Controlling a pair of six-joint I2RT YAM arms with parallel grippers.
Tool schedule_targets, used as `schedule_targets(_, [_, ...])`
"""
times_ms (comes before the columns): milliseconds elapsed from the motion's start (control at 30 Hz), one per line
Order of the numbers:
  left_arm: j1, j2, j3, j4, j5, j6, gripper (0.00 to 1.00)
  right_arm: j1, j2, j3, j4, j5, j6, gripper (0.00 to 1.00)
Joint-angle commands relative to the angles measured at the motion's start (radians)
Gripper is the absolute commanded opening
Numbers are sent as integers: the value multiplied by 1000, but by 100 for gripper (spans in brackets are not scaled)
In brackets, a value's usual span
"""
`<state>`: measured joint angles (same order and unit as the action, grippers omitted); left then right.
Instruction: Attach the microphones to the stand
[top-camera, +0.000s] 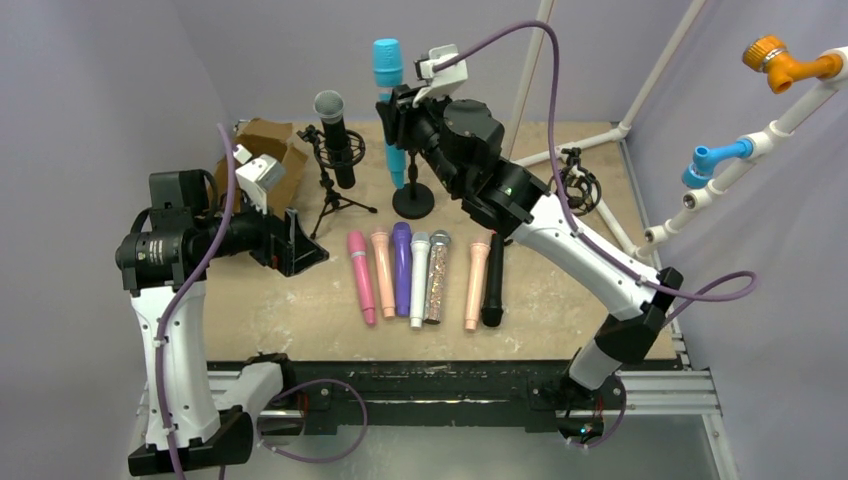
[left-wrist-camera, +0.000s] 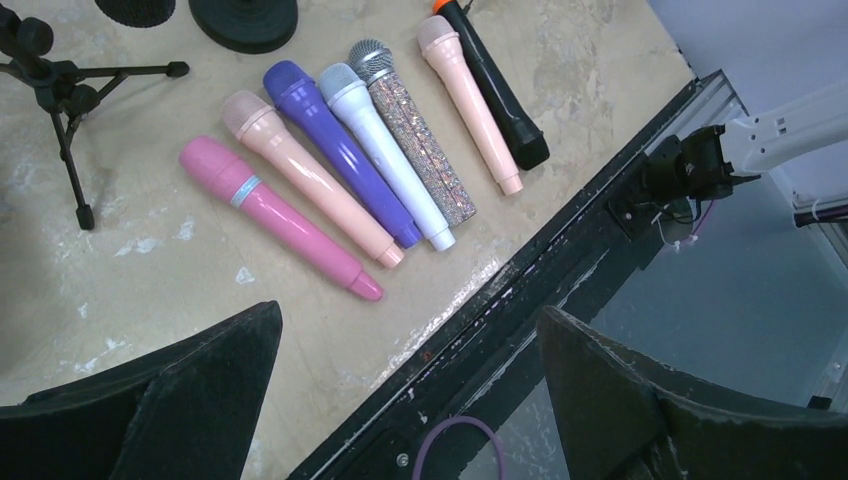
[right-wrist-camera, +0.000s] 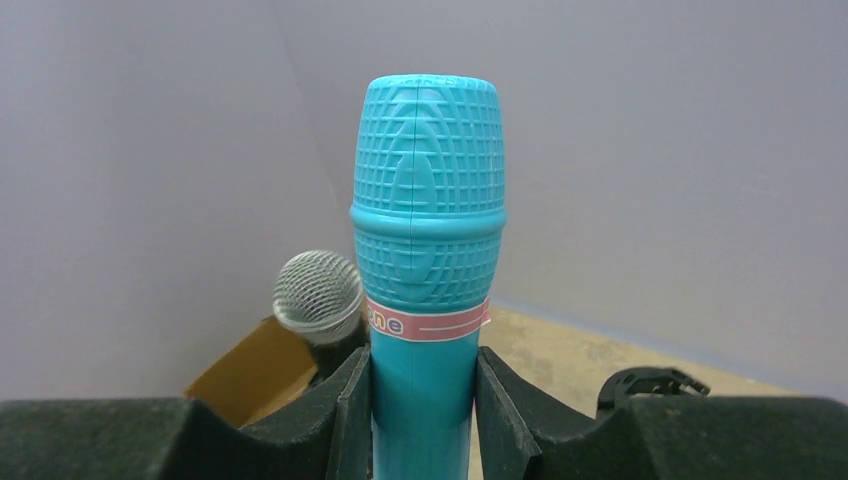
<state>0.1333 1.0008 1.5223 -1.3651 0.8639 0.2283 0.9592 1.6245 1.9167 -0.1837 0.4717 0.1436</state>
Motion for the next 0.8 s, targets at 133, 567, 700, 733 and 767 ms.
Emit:
schedule_targets(133, [-7, 24, -30, 61, -43, 11, 100, -242, 22, -126, 482, -213, -179, 0])
schedule_targets(567, [-7, 39, -40, 121, -102, -15, 100, -268, 158, -230, 792, -224, -495, 0])
schedule_targets(700, [-7, 47, -35, 116, -105, -20, 100, -279, 168, -284, 851, -229, -520, 0])
schedule_targets(733, [-7, 47, -35, 117, -107, -20, 100, -283, 168, -297, 863, -230, -524, 0])
schedule_targets(767, [-7, 47, -35, 118, -110, -19, 100, -288, 166, -311, 881, -234, -526, 0])
